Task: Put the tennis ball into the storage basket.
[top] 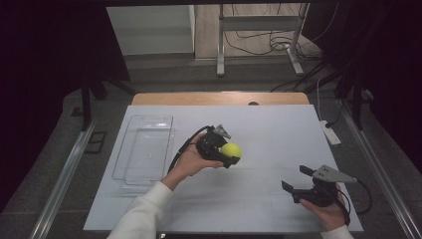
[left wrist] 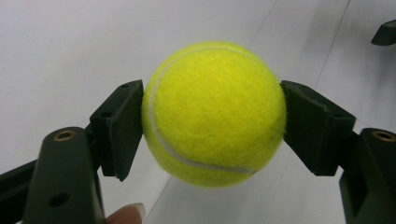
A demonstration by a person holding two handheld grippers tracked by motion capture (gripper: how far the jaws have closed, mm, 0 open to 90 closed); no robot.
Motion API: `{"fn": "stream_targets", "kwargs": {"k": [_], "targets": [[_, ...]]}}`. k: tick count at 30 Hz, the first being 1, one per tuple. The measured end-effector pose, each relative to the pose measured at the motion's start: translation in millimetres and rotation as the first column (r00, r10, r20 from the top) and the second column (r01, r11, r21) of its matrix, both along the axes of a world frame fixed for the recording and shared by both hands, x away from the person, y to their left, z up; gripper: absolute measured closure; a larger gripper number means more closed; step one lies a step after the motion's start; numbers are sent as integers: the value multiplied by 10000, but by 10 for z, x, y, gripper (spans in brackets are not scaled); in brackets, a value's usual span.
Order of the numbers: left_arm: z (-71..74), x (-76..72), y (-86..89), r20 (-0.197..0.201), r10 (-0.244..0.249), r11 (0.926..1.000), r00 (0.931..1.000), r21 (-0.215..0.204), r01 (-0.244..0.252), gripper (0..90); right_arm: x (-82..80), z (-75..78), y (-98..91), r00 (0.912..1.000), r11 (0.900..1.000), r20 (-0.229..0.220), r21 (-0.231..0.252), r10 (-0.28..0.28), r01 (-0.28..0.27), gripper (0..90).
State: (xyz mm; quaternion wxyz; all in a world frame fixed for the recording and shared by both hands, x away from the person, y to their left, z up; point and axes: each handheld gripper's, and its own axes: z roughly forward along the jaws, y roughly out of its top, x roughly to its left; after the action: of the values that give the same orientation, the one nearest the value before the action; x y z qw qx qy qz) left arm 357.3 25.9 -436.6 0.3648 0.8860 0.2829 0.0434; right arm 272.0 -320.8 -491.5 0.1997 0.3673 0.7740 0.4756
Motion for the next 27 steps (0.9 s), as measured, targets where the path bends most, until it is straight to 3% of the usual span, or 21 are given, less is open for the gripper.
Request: {"fn": "stream_targets", "kwargs": {"k": [27], "targets": [[131,-60,141,461,241,9972,9986,-720,-208,267,0,2,-7,10000,10000,21,38,-74,74,97]]}}
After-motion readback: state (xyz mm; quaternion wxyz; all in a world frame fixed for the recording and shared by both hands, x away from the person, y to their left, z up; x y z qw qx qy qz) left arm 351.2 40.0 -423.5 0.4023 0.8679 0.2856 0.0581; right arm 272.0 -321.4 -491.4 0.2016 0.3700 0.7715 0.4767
